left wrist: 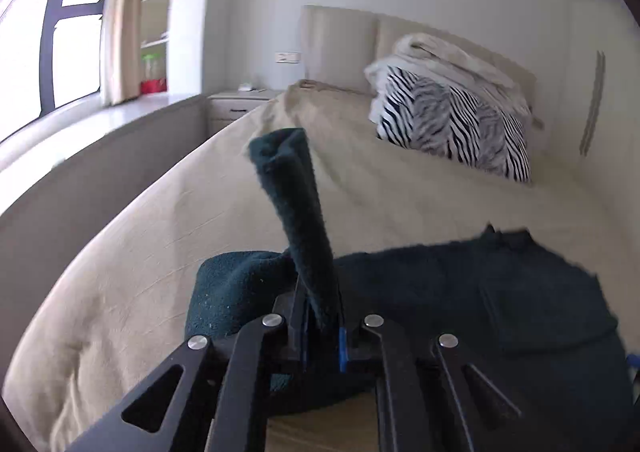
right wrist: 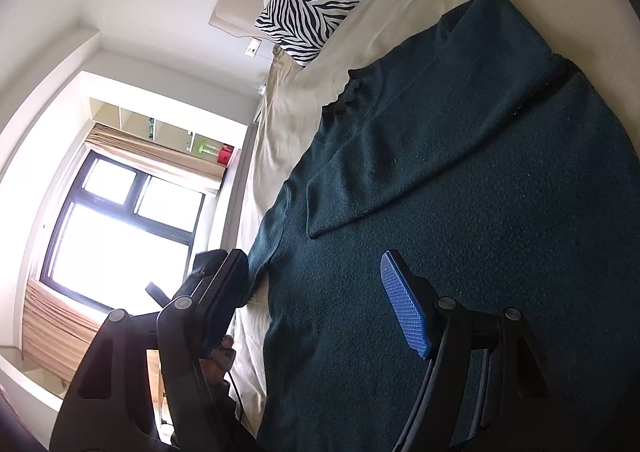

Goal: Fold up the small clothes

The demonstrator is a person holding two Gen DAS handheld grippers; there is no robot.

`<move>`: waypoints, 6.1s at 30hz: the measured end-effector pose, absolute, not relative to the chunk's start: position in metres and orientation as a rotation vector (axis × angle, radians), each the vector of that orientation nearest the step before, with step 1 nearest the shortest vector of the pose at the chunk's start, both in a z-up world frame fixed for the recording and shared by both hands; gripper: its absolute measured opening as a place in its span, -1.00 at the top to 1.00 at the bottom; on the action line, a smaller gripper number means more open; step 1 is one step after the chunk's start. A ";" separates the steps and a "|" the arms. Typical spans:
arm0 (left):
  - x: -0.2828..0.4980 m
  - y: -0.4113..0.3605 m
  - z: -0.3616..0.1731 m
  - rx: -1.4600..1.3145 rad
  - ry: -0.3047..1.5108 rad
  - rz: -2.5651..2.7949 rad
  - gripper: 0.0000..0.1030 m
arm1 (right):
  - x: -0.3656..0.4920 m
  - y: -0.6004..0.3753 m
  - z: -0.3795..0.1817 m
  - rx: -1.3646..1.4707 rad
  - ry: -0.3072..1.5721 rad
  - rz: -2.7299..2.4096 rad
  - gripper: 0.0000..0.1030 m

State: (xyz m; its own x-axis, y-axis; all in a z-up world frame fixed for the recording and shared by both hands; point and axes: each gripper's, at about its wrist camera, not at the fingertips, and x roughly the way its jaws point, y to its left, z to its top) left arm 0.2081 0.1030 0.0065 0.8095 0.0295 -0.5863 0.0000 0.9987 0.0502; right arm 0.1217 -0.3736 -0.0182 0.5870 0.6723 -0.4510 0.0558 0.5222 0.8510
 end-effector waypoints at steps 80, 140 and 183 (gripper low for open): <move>0.283 0.126 -0.076 -0.592 0.937 -0.307 0.69 | 0.305 -0.409 -0.074 0.782 1.116 0.157 0.68; 0.259 0.120 -0.067 -0.491 0.926 -0.236 0.35 | 0.233 -0.413 -0.069 0.634 0.901 0.252 0.12; -0.050 0.112 -0.063 -0.465 1.209 -0.293 0.23 | -0.126 -0.504 -0.027 0.651 0.977 0.049 0.03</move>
